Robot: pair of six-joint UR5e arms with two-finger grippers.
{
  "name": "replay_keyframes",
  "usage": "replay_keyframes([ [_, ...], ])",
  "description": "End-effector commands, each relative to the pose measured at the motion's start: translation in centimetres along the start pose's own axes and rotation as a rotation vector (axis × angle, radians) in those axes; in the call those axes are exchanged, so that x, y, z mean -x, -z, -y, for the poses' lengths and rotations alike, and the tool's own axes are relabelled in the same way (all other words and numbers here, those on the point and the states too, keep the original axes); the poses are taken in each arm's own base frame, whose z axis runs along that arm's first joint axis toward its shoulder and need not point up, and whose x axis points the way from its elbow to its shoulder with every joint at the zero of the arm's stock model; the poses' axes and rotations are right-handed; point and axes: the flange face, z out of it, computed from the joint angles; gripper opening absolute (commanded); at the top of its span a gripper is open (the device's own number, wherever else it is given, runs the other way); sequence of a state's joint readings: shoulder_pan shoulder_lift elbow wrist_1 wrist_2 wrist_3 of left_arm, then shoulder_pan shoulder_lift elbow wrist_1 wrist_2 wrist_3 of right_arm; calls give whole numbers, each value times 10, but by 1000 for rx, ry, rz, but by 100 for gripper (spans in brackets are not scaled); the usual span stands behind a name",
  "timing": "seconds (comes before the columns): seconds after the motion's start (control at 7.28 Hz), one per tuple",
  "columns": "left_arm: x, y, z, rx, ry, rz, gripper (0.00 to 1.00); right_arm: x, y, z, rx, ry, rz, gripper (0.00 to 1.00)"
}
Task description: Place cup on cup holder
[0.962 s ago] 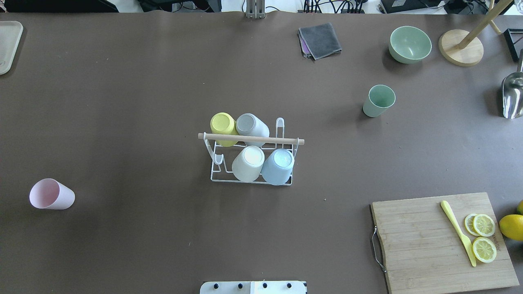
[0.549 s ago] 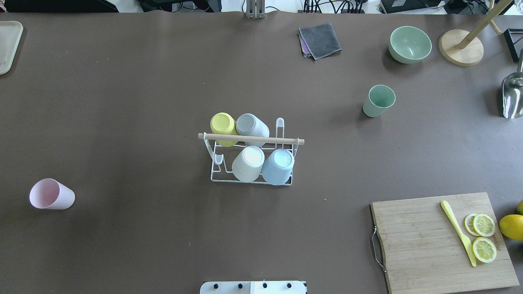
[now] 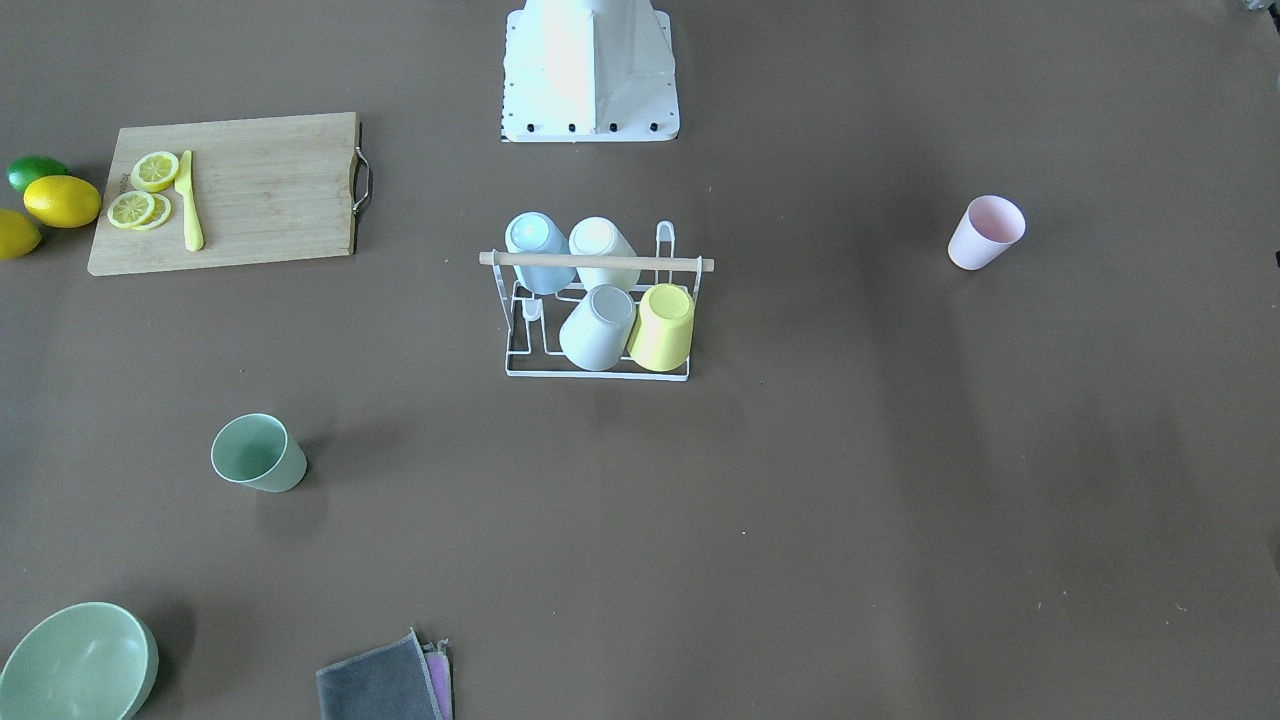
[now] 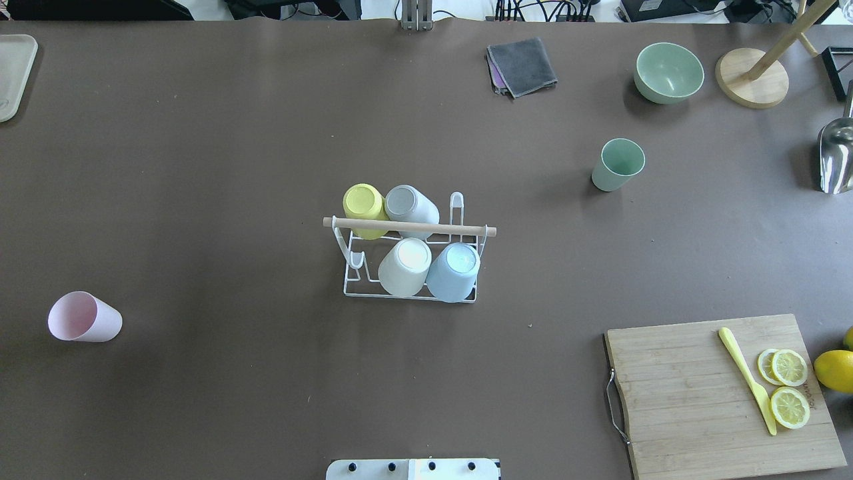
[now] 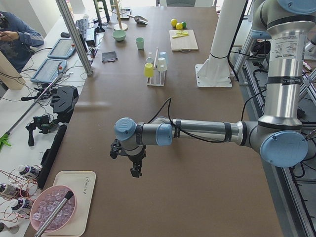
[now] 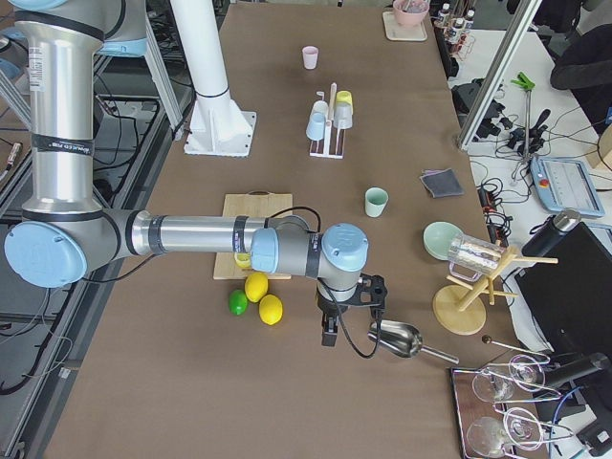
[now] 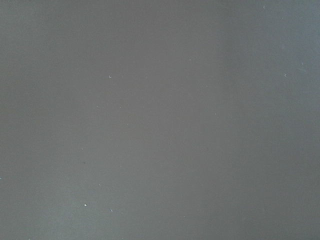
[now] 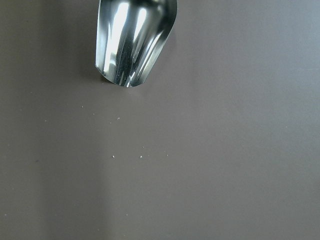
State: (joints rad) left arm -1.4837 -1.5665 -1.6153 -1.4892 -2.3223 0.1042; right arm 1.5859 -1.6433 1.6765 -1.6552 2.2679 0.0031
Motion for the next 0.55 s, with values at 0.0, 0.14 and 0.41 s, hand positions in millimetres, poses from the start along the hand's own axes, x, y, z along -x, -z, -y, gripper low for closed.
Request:
replay_keyframes([
  [0.0,-5,8,-1,-1,5,0,98,-1,-2,-1,5,-7,-1,100],
  [0.14,-3,7,-2,4,11,2,98,-1,-2,0,4,-3,-2,100],
  [0.41,-7,10,2,47,51,-4,98,-2,-3,-1,6,-4,-2,100],
])
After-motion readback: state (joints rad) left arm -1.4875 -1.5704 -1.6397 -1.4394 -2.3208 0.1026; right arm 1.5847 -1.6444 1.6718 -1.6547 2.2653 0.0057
